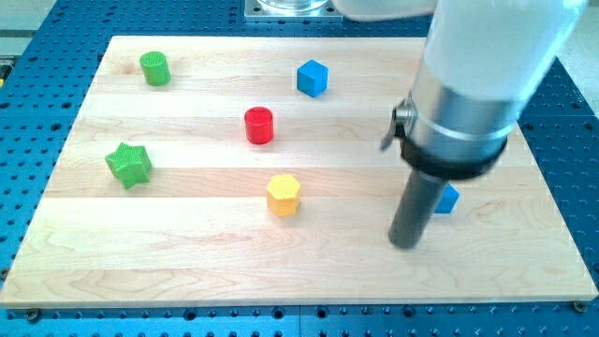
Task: Move the triangle below to the heart
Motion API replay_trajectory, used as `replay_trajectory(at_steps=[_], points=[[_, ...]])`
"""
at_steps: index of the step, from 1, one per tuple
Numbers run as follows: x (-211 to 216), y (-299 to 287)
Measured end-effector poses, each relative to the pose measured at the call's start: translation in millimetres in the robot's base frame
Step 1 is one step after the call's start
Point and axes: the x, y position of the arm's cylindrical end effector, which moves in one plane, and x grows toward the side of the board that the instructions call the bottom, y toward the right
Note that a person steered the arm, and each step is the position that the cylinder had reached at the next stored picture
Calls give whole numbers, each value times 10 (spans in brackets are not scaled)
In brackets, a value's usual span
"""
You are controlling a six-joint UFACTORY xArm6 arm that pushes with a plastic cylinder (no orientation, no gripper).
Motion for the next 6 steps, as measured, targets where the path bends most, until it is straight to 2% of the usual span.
replay_trajectory(at_steps=[1,2,3,4,5,6], points=[[-643,672],[-817,833],[-302,637],[-468,1152],[-834,1046],[-1019,1301]])
